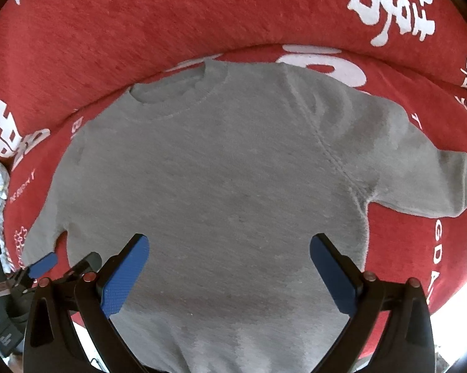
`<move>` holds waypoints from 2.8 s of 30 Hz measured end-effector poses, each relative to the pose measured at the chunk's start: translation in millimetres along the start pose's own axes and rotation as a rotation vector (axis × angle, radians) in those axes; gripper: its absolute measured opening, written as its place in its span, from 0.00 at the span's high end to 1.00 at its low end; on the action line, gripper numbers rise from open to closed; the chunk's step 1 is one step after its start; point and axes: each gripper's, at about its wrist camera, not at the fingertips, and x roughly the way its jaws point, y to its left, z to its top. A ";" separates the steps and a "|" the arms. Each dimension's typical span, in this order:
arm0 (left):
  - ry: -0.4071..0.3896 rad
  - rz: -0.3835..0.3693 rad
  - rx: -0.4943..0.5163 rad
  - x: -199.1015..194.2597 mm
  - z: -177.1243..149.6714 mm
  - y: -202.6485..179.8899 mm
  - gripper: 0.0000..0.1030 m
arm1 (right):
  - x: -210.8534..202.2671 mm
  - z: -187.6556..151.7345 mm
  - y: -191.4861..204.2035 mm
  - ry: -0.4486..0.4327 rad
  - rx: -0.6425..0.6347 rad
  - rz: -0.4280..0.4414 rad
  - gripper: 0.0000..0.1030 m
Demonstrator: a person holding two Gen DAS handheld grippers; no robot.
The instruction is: Fold small clothes
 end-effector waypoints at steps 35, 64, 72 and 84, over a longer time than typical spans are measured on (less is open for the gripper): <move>-0.349 -0.410 -0.811 74.6 -47.3 306.1 0.53 | 67.2 -64.6 176.8 0.227 -0.376 0.075 0.00; -0.473 -0.253 0.341 -22.1 50.6 -51.6 0.91 | 26.2 -51.4 5.3 0.110 0.013 0.050 0.00; -0.319 -0.180 0.366 13.0 33.1 -58.7 0.91 | 26.8 -49.4 -36.7 0.084 0.082 0.028 0.00; -0.256 -0.063 -0.027 -0.2 -1.2 130.9 0.91 | 24.3 -7.5 127.1 -0.050 -0.448 0.068 0.00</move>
